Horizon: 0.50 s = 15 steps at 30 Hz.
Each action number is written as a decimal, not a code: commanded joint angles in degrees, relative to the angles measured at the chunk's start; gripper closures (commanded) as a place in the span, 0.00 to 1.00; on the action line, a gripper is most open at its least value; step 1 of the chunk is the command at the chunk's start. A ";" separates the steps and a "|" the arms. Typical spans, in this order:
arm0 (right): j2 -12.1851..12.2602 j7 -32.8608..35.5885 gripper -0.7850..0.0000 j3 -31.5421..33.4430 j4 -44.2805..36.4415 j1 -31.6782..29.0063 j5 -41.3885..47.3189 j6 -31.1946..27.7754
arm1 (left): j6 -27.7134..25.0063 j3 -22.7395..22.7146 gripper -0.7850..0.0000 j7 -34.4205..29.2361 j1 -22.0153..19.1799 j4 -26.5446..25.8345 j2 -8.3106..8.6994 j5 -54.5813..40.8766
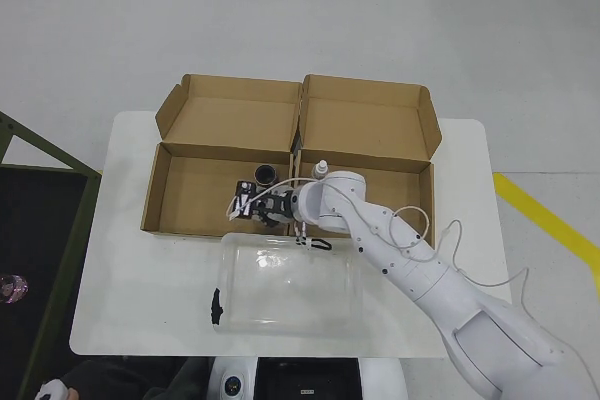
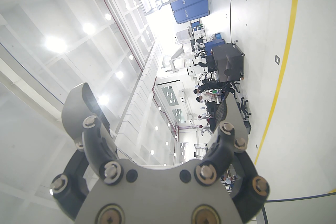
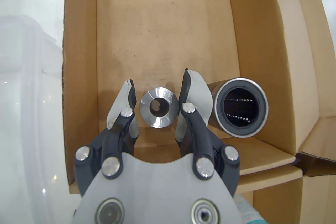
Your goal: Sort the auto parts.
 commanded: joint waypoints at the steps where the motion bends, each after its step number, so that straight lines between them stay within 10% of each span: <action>1: 0.08 -0.07 0.59 0.47 -1.12 -0.12 0.23 -0.29 | 0.00 0.00 0.00 0.00 0.00 0.00 0.00 0.00; 15: 2.78 0.38 0.59 8.51 -15.20 -6.04 2.40 -2.88 | 0.00 0.00 0.00 0.00 0.00 0.00 0.00 0.00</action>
